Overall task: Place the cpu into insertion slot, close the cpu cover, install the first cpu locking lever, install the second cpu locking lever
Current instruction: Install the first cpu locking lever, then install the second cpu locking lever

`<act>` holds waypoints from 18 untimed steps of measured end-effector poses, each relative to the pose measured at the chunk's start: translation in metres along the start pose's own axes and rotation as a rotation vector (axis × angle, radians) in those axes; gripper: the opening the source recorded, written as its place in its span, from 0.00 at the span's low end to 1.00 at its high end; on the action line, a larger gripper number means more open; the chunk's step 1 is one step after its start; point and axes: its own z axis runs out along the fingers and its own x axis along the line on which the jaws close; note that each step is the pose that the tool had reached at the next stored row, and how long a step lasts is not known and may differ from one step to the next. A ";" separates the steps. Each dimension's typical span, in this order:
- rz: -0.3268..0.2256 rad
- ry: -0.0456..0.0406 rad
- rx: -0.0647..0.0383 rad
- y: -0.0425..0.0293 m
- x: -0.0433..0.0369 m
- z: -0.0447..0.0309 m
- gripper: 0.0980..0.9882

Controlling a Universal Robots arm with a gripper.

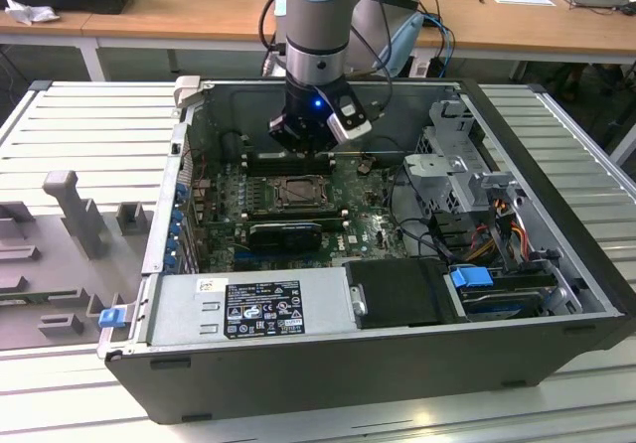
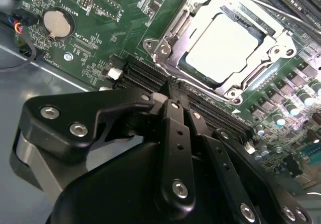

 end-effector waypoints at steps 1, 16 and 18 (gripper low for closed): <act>0.000 0.0000 0.000 -0.0005 0.0000 -0.0001 0.01; 0.000 0.0000 0.000 -0.0142 0.0002 -0.0021 0.01; 0.000 0.0000 0.000 -0.0146 0.0002 -0.0059 0.01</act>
